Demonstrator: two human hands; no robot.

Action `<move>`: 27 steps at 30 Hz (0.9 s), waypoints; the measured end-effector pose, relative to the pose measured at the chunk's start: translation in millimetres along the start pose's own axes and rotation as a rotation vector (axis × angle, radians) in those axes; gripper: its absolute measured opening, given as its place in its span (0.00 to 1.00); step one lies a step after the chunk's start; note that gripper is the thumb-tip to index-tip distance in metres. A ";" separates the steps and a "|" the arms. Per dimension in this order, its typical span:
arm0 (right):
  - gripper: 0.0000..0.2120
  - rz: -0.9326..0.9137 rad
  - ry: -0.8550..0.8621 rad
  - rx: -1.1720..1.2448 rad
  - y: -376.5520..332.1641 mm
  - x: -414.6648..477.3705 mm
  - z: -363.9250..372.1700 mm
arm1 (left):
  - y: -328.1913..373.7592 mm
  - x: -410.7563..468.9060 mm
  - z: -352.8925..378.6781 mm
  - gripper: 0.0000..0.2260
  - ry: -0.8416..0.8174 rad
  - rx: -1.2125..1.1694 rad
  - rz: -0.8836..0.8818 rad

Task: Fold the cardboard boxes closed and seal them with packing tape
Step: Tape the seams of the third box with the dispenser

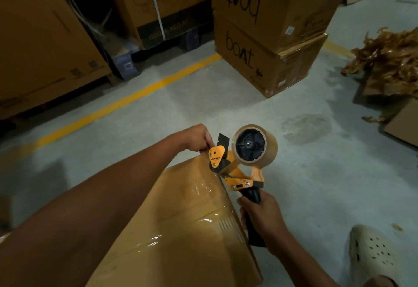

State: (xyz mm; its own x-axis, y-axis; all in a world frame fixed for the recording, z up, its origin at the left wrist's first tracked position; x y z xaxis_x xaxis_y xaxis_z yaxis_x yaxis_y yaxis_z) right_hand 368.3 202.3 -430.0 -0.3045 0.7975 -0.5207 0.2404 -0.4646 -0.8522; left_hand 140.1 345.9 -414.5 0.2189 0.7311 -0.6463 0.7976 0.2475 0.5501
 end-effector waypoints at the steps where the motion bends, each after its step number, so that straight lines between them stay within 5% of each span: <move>1: 0.05 0.001 -0.003 -0.002 0.2 0.1 0.3 | -1.6 0.4 0.6 0.15 -0.004 0.018 -0.006; 8: 0.04 -0.011 0.009 -0.032 2.3 4.6 -1.1 | -25.6 -2.9 3.2 0.22 -0.069 0.262 -0.131; 10: 0.05 0.001 0.021 -0.033 3.1 5.7 -1.0 | -29.9 -6.5 0.9 0.23 0.145 0.305 -0.058; 13: 0.05 0.023 0.027 -0.037 5.1 7.4 -0.6 | -20.0 -17.9 3.2 0.19 0.425 -0.022 0.172; 15: 0.05 0.030 0.021 -0.024 4.1 7.1 -0.5 | -16.7 -20.2 12.2 0.13 0.387 -0.183 0.245; 18: 0.05 0.030 0.011 -0.027 -1.2 4.4 -0.5 | -27.3 -18.7 32.6 0.11 0.284 -0.085 0.235; 27: 0.04 0.027 -0.012 -0.170 -12.6 -5.2 -5.6 | -37.6 -19.4 52.9 0.11 0.363 0.011 0.227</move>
State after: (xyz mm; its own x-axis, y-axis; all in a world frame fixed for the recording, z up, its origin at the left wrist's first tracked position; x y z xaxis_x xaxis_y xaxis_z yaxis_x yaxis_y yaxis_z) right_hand 372.0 206.2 -416.3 -0.3061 0.7806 -0.5449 0.4007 -0.4136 -0.8175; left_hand 135.6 288.7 -450.6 0.1790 0.9432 -0.2798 0.7581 0.0490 0.6503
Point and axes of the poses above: each hand's wrist, its own x-axis towards the middle knuckle, its own z-axis out of the palm, y = z × x, the point moved 3 cm from there along x, towards the middle knuckle, and after that the axes turned 9 degrees about -y, right-handed, at the moved point
